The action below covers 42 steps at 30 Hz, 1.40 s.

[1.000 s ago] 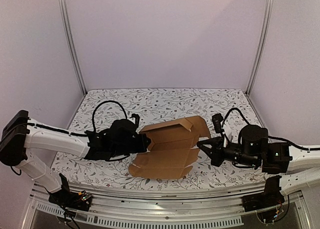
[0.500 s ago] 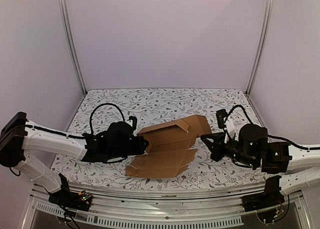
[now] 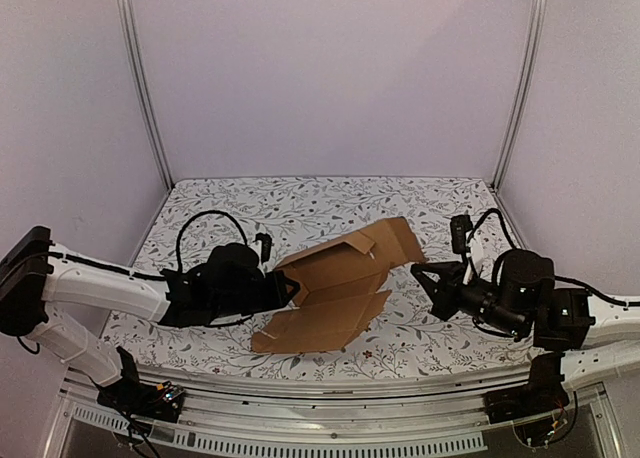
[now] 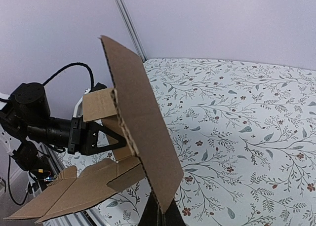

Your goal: Fold the paper box

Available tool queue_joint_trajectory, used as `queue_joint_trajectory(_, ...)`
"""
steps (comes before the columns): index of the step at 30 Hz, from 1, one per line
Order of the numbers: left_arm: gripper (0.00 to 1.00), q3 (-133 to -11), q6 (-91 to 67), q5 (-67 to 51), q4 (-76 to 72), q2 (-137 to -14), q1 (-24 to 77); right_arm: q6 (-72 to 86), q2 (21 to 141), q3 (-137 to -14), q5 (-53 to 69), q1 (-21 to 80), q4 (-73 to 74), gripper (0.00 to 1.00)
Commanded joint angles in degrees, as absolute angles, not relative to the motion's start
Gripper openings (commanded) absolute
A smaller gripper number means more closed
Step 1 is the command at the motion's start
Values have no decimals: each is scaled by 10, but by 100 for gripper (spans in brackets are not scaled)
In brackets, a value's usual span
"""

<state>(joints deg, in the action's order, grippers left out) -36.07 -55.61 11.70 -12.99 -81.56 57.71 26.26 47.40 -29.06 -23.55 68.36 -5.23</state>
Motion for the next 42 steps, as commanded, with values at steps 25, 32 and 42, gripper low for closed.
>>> queue_joint_trajectory(25, 0, -304, -548, -63, -397, -859, 571, 273, 430, -286, -259, 688, -25, 0)
queue_joint_trajectory(32, 0, -315, -556, -37, -346, -860, 564, 248, 419, -309, -209, 688, -1, 0)
queue_joint_trajectory(42, 0, -316, -591, -14, -338, -855, 544, 239, 401, -303, -106, 718, 7, 0)
